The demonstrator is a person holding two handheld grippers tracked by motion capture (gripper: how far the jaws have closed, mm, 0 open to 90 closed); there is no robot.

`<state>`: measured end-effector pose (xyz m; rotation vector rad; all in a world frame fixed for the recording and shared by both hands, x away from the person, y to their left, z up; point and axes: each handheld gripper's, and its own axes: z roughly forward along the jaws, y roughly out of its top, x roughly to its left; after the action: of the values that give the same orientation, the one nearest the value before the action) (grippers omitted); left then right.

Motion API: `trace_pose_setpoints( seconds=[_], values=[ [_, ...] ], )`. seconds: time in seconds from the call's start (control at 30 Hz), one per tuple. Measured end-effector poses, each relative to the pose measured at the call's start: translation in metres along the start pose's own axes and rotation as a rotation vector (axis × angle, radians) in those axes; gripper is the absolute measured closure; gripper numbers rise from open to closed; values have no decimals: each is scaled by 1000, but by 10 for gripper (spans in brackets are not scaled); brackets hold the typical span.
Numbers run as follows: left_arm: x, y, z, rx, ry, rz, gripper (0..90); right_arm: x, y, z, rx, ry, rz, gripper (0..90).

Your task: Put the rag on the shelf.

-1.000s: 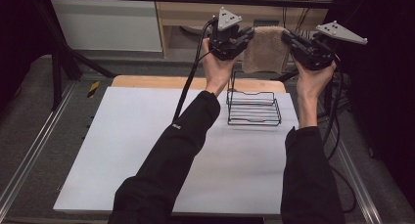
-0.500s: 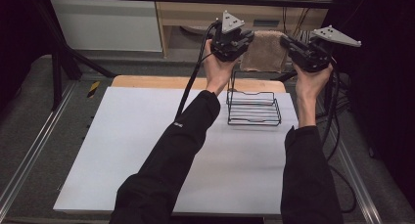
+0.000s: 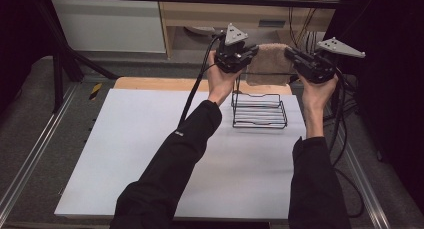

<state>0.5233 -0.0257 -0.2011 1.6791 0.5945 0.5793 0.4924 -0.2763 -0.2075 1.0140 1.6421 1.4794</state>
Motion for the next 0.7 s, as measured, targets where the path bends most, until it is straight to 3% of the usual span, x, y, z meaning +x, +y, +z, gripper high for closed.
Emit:
trace_pose_setpoints(
  seconds=[0.17,0.5,0.7],
  values=[
    [-3,-5,-3,19,-23,0,829,2,-6,-6,14,7,-2,808],
    [-7,-12,-8,85,-68,-42,824,5,-12,-15,49,25,-15,801],
    [-13,-15,-8,110,-66,-22,820,5,-17,-21,84,34,-29,799]
  ],
)
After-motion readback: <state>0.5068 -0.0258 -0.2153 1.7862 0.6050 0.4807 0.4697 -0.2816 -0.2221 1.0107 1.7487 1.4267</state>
